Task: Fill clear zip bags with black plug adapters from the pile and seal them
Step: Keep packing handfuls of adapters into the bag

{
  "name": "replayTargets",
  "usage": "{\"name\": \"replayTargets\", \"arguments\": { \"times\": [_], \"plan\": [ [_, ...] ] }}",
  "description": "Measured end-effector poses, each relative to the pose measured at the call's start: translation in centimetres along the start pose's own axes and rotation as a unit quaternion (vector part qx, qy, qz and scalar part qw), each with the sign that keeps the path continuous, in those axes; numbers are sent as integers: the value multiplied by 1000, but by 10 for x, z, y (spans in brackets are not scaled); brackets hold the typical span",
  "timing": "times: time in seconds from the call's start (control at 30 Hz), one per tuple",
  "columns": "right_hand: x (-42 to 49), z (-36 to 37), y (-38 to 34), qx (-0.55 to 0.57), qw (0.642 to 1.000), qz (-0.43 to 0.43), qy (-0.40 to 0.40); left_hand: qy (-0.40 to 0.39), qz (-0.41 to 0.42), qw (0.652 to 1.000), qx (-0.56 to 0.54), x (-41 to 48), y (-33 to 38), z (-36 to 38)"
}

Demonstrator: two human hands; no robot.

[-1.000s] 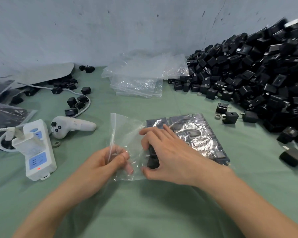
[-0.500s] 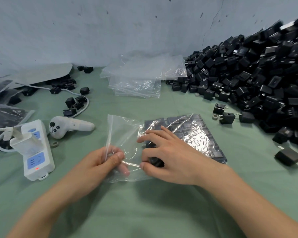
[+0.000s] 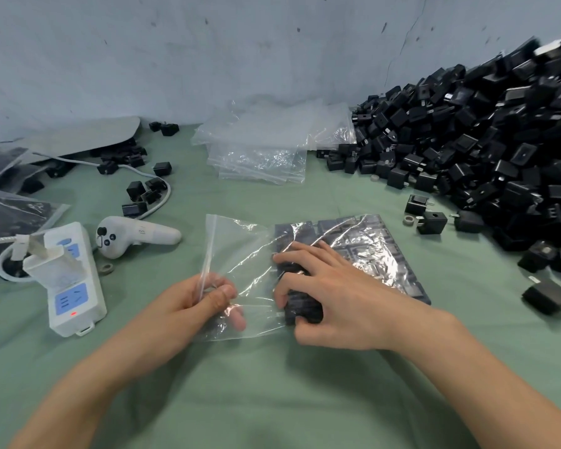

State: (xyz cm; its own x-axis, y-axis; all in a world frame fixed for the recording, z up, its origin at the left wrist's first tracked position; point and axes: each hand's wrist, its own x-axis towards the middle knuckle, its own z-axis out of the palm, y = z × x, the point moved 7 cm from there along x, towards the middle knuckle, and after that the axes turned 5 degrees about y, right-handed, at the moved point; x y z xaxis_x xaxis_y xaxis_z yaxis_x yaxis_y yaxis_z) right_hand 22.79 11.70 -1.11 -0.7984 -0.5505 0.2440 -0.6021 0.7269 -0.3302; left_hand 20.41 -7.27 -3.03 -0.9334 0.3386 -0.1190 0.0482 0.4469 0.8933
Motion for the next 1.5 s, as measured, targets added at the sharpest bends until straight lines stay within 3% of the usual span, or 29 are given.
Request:
{"name": "replayTargets", "arguments": {
  "times": [0.17, 0.3, 0.37, 0.47, 0.57, 0.67, 0.73, 0.87, 1.07, 1.27, 1.43, 1.5],
  "plan": [
    [-2, 1, -1, 22, 999, 13, -19, 6, 9, 1000, -23, 1, -1, -1],
    [-2, -14, 0, 66, 997, 36, 19, 49, 10, 998, -32, 0, -1, -6],
    [4, -23, -4, 80, 994, 35, 59, 114, -5, 992, -60, -1, -3, -21],
    [26, -30, -14, 92, 989, 30, 115, 294, 10, 951, -93, -6, 0, -64],
    [76, -25, -22, 78, 988, 33, 129, 413, 34, 910, 1, 3, 13, -98],
    [139, -16, -24, 63, 989, 49, 124, 381, 32, 907, 177, 54, 28, -120],
    [177, -8, -18, 52, 990, 67, 110, 329, -25, 906, 266, 97, 26, -136],
    [230, 11, 6, 18, 992, 101, 75, 288, -161, 866, 377, 151, -3, -186],
    [281, 37, 49, -29, 988, 149, 29, 254, -265, 838, 403, 200, -56, -216],
    [300, 59, 75, -32, 983, 179, 22, 258, -228, 830, 439, 225, -58, -204],
    [300, 65, 85, -47, 985, 157, 48, 275, -228, 789, 500, 233, -60, -199],
    [299, 65, 87, -43, 986, 155, 49, 287, -235, 790, 488, 233, -60, -199]
  ]
}}
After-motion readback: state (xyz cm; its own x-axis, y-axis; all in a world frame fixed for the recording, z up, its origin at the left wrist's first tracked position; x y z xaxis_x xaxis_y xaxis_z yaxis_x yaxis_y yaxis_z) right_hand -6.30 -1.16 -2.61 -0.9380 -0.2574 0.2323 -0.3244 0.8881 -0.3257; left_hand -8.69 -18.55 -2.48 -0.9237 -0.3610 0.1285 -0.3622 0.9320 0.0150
